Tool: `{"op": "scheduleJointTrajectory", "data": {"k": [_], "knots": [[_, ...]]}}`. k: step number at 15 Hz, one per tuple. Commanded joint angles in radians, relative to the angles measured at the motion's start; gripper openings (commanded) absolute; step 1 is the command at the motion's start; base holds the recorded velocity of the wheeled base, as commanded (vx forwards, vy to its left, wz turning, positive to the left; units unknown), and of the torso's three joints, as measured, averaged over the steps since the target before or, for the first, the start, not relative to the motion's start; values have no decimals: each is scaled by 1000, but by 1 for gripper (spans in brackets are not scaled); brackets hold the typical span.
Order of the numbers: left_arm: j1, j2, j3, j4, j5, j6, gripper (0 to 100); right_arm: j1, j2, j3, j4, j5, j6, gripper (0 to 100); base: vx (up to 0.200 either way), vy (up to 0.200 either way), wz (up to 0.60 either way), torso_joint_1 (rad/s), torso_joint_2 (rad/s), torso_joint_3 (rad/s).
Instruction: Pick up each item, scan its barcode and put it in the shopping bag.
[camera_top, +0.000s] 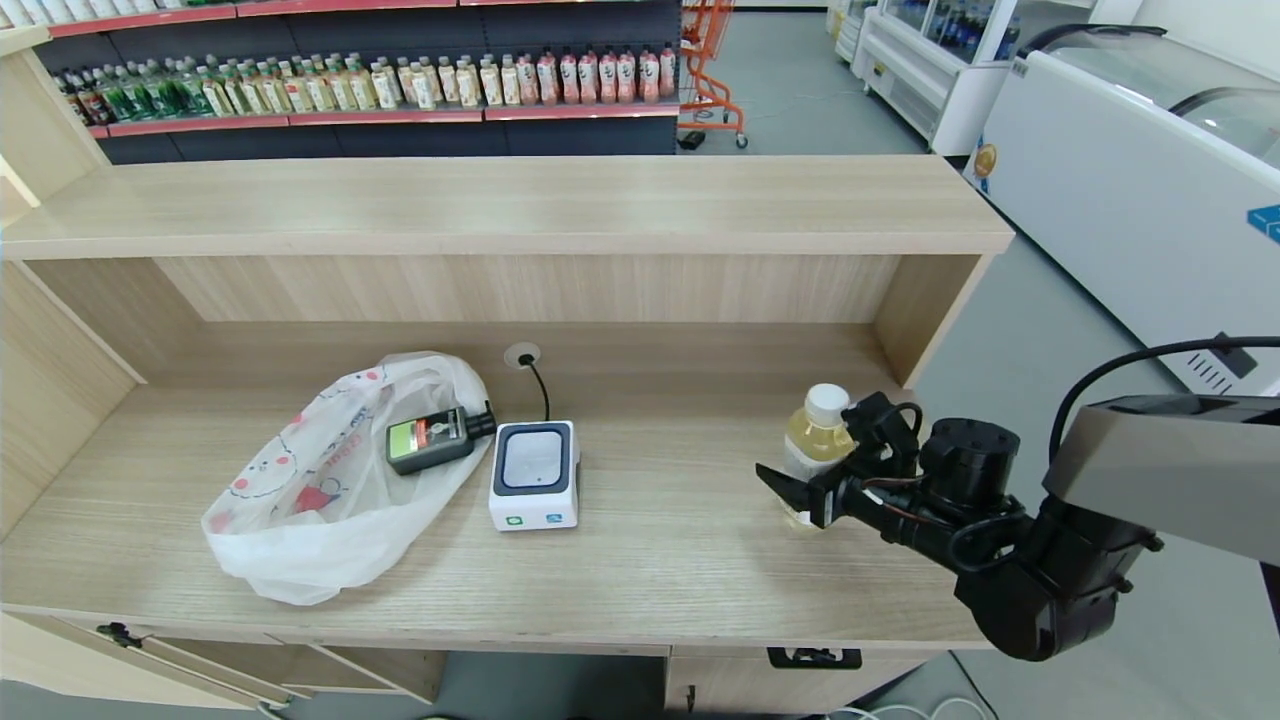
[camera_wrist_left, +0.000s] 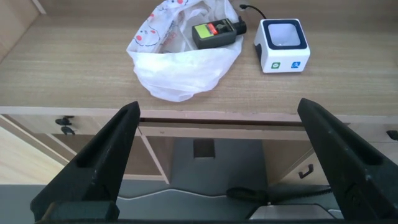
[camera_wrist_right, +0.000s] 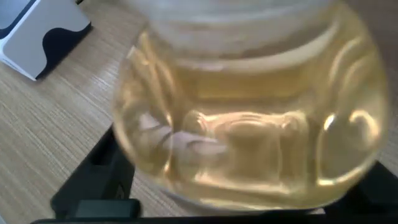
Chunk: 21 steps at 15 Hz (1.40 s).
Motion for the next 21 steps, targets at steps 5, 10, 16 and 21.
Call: {"op": "scheduleJointTrajectory", "data": {"k": [5, 10, 16, 21], "knots": [[0, 0, 0, 0, 0, 0, 100, -18, -3, -4, 5, 6, -113, 0, 0, 0, 0, 0, 0, 0], [0, 0, 0, 0, 0, 0, 100, -13, -196, -10, 157, 56, -11, 0, 0, 0, 0, 0, 0, 0], [0, 0, 0, 0, 0, 0, 100, 85, -515, -65, 568, 220, 128, 0, 0, 0, 0, 0, 0, 0], [0, 0, 0, 0, 0, 0, 100, 99, -589, 35, 678, 98, -4, 0, 0, 0, 0, 0, 0, 0]]}}
